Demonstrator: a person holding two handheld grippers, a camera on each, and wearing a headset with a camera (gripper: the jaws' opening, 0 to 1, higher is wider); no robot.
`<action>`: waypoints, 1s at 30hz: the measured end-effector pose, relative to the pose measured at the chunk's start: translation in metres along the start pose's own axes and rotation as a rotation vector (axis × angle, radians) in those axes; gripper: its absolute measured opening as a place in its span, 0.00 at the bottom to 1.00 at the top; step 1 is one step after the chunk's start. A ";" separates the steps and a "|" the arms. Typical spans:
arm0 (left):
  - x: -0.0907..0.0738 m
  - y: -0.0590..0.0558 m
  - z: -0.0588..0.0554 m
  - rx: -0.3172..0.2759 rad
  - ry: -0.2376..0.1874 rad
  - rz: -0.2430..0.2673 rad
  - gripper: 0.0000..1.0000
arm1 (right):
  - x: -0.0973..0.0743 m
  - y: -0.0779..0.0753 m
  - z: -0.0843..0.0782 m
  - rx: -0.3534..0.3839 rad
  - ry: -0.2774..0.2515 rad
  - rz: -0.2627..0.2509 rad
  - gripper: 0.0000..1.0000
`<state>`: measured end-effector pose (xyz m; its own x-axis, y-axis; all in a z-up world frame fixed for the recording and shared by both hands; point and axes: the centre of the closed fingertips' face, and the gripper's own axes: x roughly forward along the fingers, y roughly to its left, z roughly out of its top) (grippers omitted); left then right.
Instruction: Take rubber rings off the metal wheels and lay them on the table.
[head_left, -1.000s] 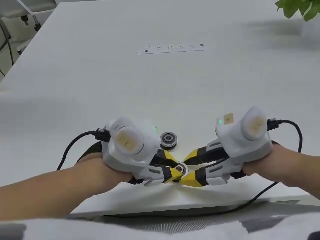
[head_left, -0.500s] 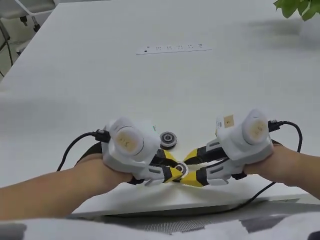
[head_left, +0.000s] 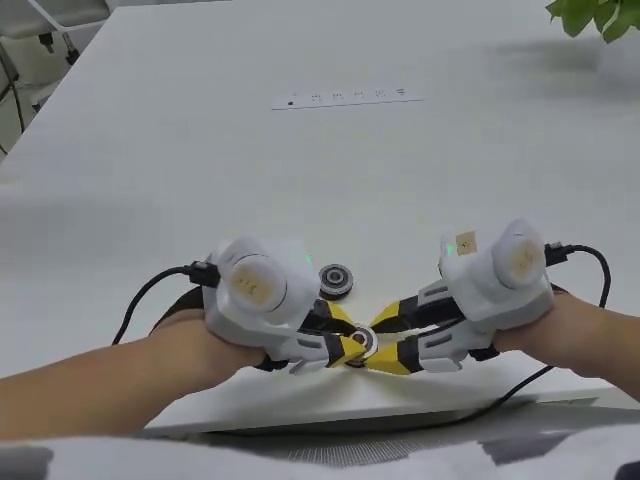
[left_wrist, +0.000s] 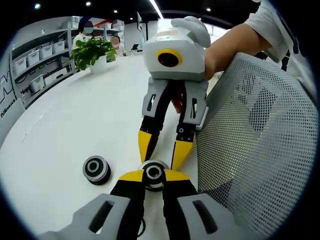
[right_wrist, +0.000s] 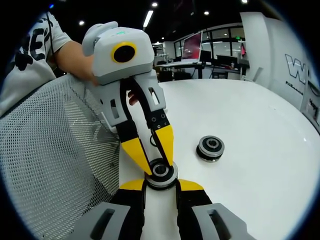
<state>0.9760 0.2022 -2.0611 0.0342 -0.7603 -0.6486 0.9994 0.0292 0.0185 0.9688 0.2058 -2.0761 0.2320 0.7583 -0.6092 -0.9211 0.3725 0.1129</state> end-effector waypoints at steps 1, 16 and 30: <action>0.000 0.000 0.000 0.000 0.000 0.000 0.07 | 0.000 0.000 0.000 -0.003 0.002 0.000 0.20; 0.001 0.000 0.000 -0.009 -0.005 0.001 0.07 | -0.004 -0.003 -0.007 0.017 0.020 -0.007 0.13; 0.001 0.000 0.000 -0.018 -0.006 0.009 0.07 | -0.008 -0.003 -0.010 0.132 0.019 -0.002 0.00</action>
<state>0.9761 0.2015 -2.0617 0.0436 -0.7638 -0.6440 0.9988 0.0478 0.0110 0.9663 0.1935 -2.0795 0.2265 0.7475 -0.6244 -0.8711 0.4422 0.2134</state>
